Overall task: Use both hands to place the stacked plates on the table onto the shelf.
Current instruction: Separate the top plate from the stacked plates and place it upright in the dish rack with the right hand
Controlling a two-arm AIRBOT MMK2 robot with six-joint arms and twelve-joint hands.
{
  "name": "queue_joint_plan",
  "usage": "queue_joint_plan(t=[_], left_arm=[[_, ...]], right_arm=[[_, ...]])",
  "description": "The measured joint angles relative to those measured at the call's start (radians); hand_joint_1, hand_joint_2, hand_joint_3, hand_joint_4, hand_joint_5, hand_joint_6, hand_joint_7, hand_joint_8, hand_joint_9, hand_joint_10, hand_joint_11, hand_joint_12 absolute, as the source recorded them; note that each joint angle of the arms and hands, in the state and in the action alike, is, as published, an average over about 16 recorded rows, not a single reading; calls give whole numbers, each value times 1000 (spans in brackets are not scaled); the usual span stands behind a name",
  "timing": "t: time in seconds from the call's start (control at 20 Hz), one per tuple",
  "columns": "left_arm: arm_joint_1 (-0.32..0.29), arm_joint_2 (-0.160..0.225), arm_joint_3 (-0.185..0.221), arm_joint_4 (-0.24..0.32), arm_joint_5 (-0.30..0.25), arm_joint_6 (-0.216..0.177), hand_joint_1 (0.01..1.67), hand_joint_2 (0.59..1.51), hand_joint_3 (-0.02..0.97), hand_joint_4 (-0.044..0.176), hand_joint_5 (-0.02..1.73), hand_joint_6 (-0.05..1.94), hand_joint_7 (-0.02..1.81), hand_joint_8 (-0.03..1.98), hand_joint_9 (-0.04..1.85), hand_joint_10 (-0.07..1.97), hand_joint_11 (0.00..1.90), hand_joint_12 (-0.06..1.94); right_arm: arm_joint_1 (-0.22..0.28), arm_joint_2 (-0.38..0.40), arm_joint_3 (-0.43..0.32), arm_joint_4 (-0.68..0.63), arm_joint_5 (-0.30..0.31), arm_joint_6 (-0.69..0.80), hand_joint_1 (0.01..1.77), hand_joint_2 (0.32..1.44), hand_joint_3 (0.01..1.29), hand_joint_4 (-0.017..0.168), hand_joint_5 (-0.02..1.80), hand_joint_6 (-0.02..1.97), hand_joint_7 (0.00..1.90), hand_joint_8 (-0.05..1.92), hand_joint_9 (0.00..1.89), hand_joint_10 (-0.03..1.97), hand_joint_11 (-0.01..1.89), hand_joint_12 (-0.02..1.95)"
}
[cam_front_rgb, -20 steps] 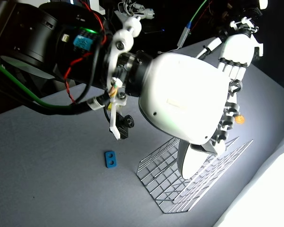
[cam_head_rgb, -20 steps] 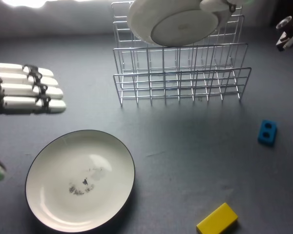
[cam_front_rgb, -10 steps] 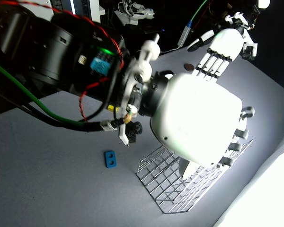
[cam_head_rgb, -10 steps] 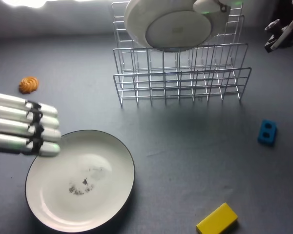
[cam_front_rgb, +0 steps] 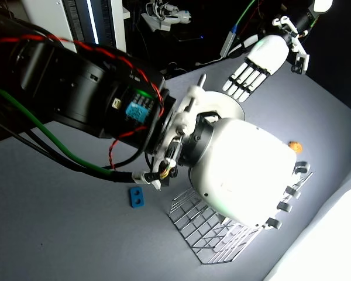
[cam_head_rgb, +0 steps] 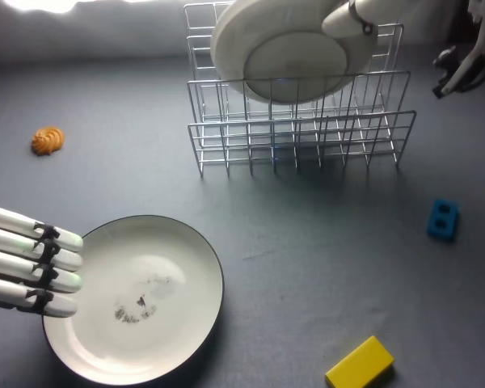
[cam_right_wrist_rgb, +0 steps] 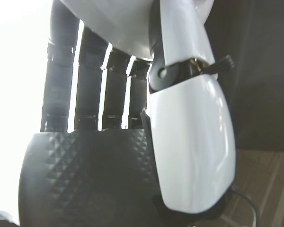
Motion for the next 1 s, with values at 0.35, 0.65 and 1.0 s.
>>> queue_joint_plan(t=[0.35,0.65,1.0], left_arm=[[30,3,-36,12,98,-3,20,1045,20,3,20,17,17,9,19,3,16,-3],[55,5,-61,-6,164,-4,20,1043,19,3,22,17,17,9,21,3,16,-6],[96,8,-90,-53,209,-3,18,1048,20,3,19,16,18,9,20,3,16,-16]], right_arm=[[-46,-23,33,6,19,3,1359,966,16,-10,854,1011,1010,969,1021,947,872,1173],[-68,-30,42,6,32,5,1358,968,16,-10,849,1017,998,982,1010,954,866,1178],[-70,-28,38,3,28,3,1307,1009,16,-8,807,977,957,839,947,841,769,1241]])
